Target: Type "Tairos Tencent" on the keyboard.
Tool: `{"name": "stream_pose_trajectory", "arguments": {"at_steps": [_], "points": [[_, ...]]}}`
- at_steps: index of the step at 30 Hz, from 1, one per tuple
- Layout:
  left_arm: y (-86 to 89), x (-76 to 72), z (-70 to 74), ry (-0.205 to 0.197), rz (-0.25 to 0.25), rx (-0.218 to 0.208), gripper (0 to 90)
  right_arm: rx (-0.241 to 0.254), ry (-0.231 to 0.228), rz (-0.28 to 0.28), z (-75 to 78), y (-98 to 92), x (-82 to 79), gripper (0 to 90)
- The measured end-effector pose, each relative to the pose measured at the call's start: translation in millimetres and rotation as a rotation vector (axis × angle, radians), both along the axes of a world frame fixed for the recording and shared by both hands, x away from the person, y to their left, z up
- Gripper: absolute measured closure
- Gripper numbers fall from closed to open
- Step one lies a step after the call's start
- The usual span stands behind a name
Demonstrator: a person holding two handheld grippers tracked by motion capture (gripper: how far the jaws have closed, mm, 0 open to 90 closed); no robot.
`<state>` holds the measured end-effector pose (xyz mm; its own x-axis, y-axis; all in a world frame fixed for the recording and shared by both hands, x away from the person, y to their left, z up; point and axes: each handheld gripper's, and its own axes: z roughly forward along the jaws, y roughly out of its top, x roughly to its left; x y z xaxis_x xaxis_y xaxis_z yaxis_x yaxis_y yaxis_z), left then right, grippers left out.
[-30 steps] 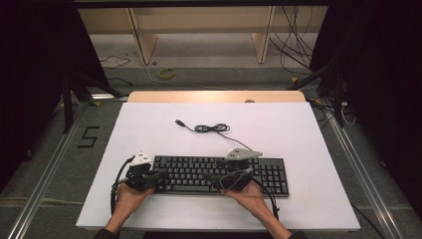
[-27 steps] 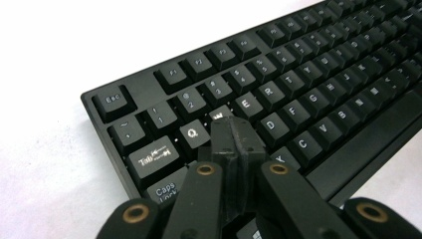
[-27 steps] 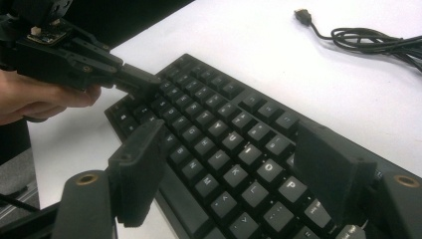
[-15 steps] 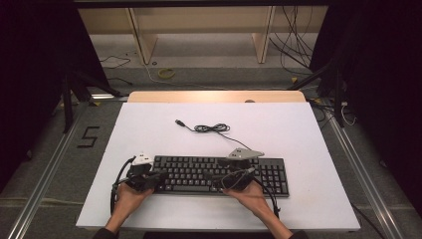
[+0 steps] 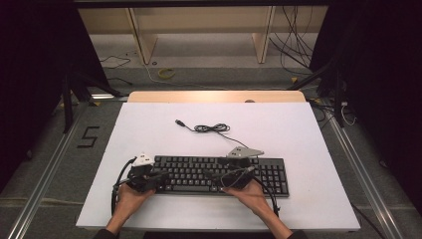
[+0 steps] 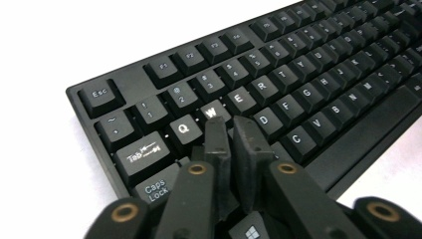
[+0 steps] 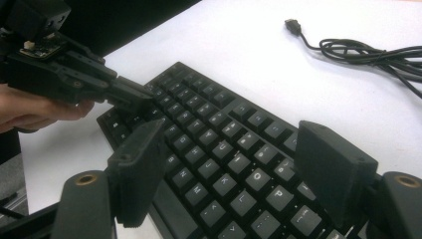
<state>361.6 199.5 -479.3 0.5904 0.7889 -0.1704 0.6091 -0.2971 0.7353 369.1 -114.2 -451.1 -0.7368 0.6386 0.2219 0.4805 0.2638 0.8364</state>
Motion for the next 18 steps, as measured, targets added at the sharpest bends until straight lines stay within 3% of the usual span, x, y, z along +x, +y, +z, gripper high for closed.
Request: {"name": "stream_pose_trajectory", "arguments": {"at_steps": [9, 18], "points": [[-1.1, -6.0, 4.2, -0.052, -0.004, -0.051, 70.6, -0.003, -0.003, -0.002, 0.1, 1.3, 2.9, 34.4], [-1.1, -9.8, 6.8, -0.084, 0.005, -0.102, 51.2, -0.016, -0.002, 0.009, 0.4, 6.3, 5.5, 44.0]]}}
